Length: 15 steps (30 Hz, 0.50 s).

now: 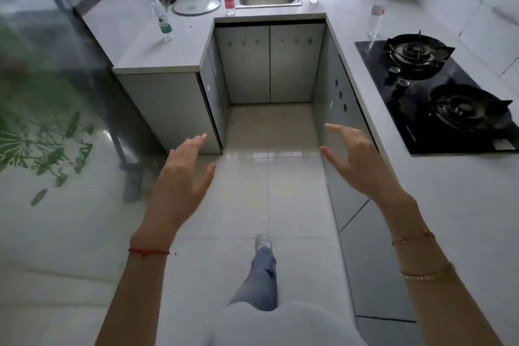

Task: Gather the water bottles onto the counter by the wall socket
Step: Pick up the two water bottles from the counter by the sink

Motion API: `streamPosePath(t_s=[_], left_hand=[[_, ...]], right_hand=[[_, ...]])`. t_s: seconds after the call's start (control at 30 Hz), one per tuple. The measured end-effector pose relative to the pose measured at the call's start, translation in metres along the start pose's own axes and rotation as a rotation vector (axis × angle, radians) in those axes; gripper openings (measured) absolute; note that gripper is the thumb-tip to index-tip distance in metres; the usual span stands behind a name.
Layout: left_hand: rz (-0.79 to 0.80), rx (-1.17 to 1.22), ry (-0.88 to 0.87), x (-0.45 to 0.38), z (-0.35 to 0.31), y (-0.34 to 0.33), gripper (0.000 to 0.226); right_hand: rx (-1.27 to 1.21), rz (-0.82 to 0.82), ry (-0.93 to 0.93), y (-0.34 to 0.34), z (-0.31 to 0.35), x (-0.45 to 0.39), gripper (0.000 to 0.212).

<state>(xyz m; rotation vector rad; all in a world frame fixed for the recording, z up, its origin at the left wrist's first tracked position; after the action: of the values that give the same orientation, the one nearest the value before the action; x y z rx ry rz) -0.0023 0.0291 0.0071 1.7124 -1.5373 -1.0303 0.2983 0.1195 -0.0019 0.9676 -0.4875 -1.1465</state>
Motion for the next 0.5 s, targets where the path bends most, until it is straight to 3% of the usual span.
streamPosePath(t_s=[0.5], left_hand=[[-0.023,0.044,0.028,-0.266,0.080,0.002,0.055]], right_hand=[[0.003,0.011,-0.021,-0.021,-0.033,-0.267,0.051]])
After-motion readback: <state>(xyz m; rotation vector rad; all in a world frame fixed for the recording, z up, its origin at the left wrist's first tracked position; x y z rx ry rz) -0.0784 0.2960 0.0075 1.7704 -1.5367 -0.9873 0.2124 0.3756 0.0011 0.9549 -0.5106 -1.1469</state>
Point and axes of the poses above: each hand's wrist, its own x-axis away from the middle knuckle, its own y-axis out of the back of the hand, z = x × y, the point moved 3 cm from there along -x, towards the middle knuckle, and after that the axes turned 6 degrees about z, right-handed, at the moved point
